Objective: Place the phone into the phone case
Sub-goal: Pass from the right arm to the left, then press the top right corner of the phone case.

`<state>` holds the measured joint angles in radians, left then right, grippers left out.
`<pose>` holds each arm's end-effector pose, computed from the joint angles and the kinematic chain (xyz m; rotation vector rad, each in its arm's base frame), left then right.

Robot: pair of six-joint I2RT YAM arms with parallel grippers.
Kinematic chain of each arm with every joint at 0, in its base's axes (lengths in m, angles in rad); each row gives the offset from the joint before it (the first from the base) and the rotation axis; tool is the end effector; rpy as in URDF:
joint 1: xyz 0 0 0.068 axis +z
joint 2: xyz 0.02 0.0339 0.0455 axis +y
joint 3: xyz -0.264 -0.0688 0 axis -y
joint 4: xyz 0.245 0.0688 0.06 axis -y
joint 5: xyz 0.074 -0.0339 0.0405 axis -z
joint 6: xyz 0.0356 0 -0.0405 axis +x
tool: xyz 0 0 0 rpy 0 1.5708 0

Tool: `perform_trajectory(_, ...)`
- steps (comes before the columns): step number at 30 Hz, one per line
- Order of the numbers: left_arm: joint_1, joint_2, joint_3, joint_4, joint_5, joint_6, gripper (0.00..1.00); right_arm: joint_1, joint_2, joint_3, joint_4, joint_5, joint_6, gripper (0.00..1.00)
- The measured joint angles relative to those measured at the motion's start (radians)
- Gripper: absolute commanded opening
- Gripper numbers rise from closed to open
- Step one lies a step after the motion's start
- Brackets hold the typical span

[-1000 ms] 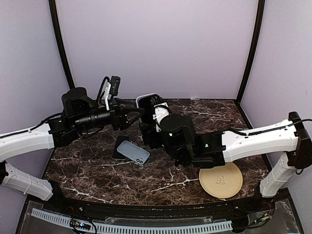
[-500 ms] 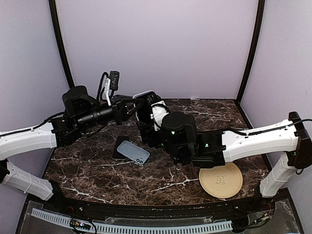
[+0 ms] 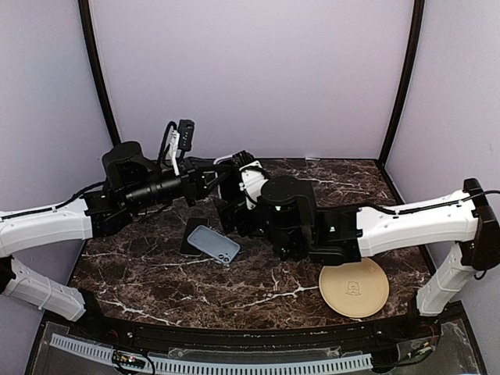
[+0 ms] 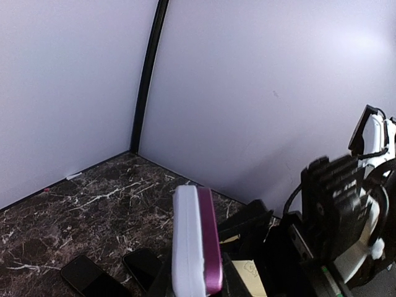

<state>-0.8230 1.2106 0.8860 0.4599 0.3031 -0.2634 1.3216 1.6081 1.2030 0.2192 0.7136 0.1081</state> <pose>0.1862 -0.2164 0.3539 0.6735 1.3837 -1.0956 0.1158 0.3604 0.3173 -0.5227 1.6494 0.4334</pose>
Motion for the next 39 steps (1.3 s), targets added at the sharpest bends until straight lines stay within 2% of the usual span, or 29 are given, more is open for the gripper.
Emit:
perform_trajectory(5, 0.0, 0.0, -0.044, -0.029, 0.05, 0.048, 0.0, -0.014, -0.057, -0.008, -0.064, -0.111, -0.016, 0.99)
perform_trajectory(7, -0.001, -0.001, -0.05, -0.035, 0.071, 0.077, 0.0, -0.028, -0.111, -0.02, -0.142, -0.212, -0.034, 0.98)
perform_trajectory(10, -0.009, -0.006, -0.051, -0.057, 0.111, 0.14, 0.0, -0.072, -0.206, -0.021, -0.319, -0.446, -0.087, 0.98)
perform_trajectory(13, -0.035, -0.022, -0.064, -0.094, 0.168, 0.23, 0.0, -0.1, -0.266, 0.002, -0.509, -0.641, -0.142, 0.91)
perform_trajectory(15, -0.066, -0.039, -0.079, -0.123, 0.188, 0.296, 0.0, -0.103, -0.27, 0.05, -0.645, -0.713, -0.174, 0.85)
perform_trajectory(18, -0.116, -0.056, -0.1, -0.145, 0.217, 0.377, 0.0, -0.101, -0.268, 0.104, -0.761, -0.78, -0.222, 0.71)
perform_trajectory(21, -0.152, -0.059, -0.114, -0.148, 0.244, 0.41, 0.0, -0.098, -0.266, 0.139, -0.793, -0.829, -0.263, 0.6)
perform_trajectory(30, -0.171, -0.058, -0.115, -0.139, 0.277, 0.444, 0.0, -0.098, -0.237, 0.174, -0.843, -0.867, -0.302, 0.5)
perform_trajectory(32, -0.174, -0.058, -0.115, -0.138, 0.28, 0.446, 0.0, -0.098, -0.223, 0.179, -0.853, -0.867, -0.303, 0.38)
perform_trajectory(36, -0.176, -0.053, -0.115, -0.138, 0.29, 0.448, 0.0, -0.098, -0.211, 0.179, -0.871, -0.864, -0.3, 0.07)
perform_trajectory(38, -0.177, -0.05, -0.115, -0.137, 0.298, 0.448, 0.0, -0.098, -0.211, 0.18, -0.876, -0.866, -0.305, 0.0)
perform_trajectory(39, -0.177, -0.05, -0.114, -0.138, 0.304, 0.445, 0.0, -0.096, -0.211, 0.181, -0.876, -0.863, -0.312, 0.0)
